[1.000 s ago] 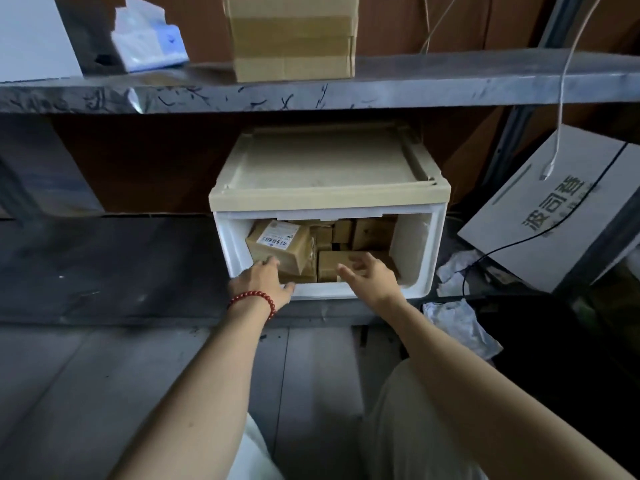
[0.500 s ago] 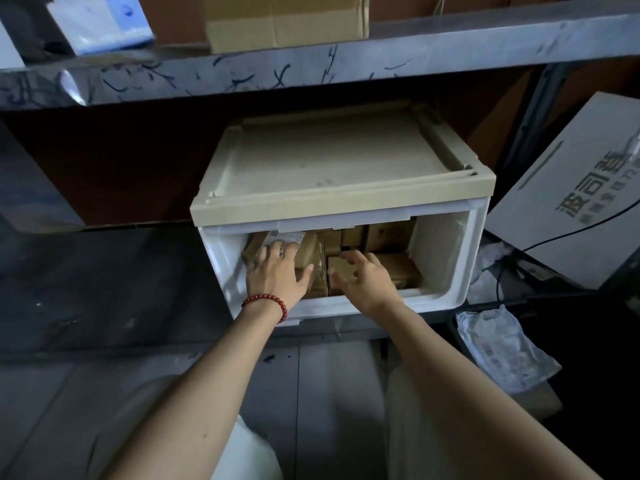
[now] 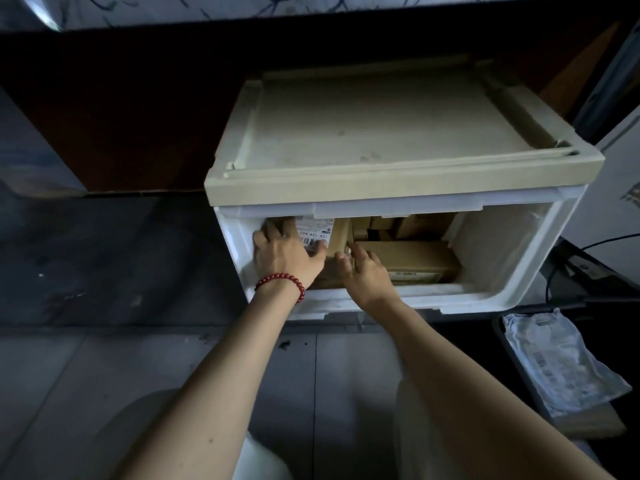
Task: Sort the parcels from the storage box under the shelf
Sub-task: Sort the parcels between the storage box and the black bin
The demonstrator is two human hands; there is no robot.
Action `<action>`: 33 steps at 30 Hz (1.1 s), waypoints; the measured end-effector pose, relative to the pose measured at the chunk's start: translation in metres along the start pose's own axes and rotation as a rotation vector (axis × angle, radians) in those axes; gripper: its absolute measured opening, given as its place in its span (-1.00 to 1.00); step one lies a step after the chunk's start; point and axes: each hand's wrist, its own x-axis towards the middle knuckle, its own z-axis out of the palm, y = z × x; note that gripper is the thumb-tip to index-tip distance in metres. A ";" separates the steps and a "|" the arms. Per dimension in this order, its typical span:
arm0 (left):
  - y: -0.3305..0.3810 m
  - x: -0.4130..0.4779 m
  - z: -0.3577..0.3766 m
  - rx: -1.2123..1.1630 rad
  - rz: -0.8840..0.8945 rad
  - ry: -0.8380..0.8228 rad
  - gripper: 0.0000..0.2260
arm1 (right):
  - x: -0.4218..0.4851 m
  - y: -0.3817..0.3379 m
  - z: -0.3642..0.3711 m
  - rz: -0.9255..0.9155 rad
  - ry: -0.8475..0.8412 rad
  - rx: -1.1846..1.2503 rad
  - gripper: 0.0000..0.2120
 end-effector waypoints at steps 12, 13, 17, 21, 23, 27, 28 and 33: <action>0.012 -0.017 -0.010 -0.294 -0.152 -0.166 -0.03 | -0.018 -0.008 -0.025 0.453 0.031 0.468 -0.57; 0.012 -0.020 -0.013 -0.310 -0.168 -0.189 -0.04 | -0.022 -0.008 -0.030 0.467 0.024 0.462 -0.56; 0.019 -0.035 -0.026 -0.479 -0.161 -0.259 -0.13 | -0.047 -0.008 -0.055 0.493 -0.056 0.494 -0.58; 0.044 -0.058 -0.042 -0.518 -0.018 -0.255 -0.28 | -0.082 -0.005 -0.088 0.518 -0.089 0.494 -0.69; 0.061 -0.072 -0.050 -0.582 0.013 -0.225 -0.35 | -0.097 -0.003 -0.101 0.519 -0.042 0.543 -0.67; 0.087 -0.100 -0.062 -0.721 0.061 -0.137 -0.38 | -0.115 -0.005 -0.122 0.504 0.074 0.724 -0.59; 0.090 -0.105 -0.064 -0.740 0.070 -0.106 -0.40 | -0.118 -0.004 -0.127 0.497 0.086 0.754 -0.59; 0.089 -0.124 -0.065 -0.786 0.087 -0.102 -0.53 | -0.137 0.017 -0.150 0.515 0.071 0.797 -0.63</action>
